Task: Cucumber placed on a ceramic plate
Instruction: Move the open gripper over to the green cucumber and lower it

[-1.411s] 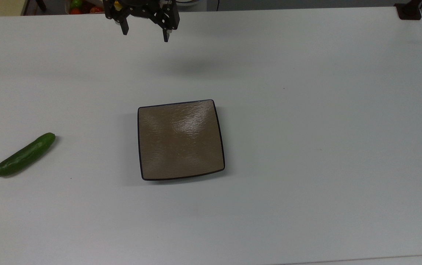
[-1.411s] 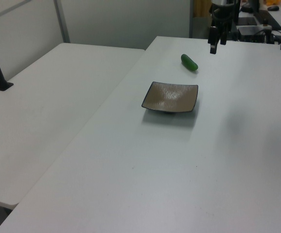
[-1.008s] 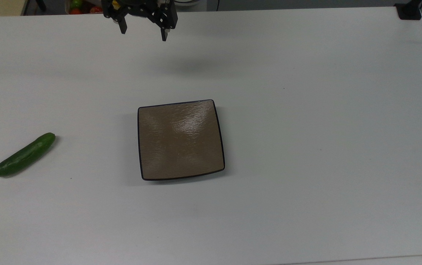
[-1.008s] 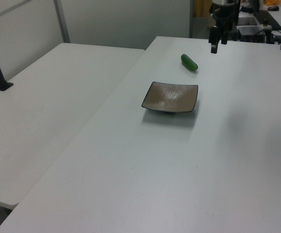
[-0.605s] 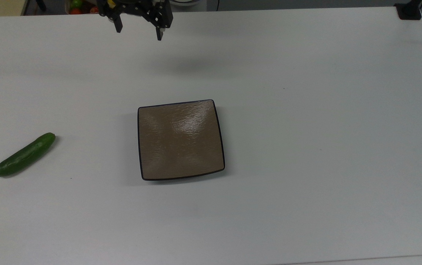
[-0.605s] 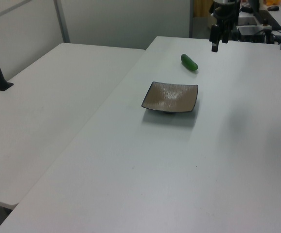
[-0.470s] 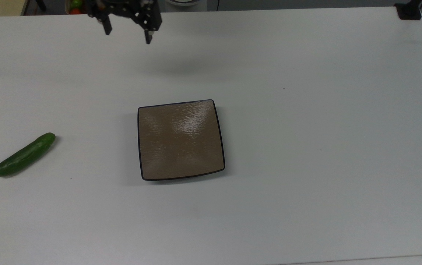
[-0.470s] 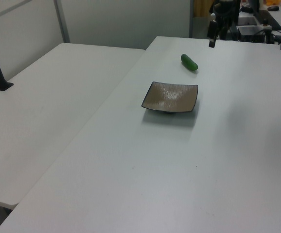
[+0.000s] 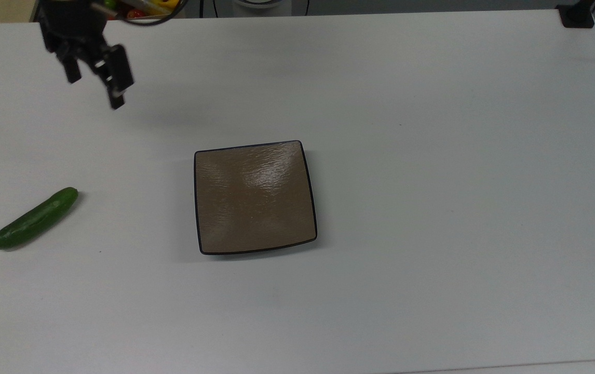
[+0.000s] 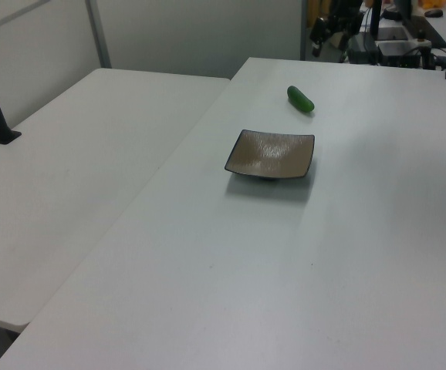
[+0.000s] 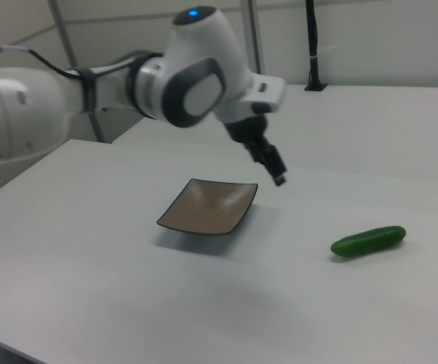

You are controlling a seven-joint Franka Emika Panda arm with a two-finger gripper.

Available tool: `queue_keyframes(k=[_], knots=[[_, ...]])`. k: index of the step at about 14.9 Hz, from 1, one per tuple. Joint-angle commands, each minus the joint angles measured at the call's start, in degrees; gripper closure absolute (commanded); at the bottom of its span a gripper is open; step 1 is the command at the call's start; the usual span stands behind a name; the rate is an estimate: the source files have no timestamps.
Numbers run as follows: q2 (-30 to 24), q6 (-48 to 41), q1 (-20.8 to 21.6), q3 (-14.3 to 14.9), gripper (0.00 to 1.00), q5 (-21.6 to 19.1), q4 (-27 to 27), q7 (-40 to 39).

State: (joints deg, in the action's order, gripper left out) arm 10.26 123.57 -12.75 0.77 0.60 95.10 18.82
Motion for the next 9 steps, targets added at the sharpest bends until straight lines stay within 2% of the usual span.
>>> queue_keyframes(k=[1,9], knots=[[9.14,4.82,-2.71,0.02,0.00,-0.16,-7.12,5.78],[26.28,20.47,-4.30,-0.16,0.00,1.16,-15.98,10.80]])
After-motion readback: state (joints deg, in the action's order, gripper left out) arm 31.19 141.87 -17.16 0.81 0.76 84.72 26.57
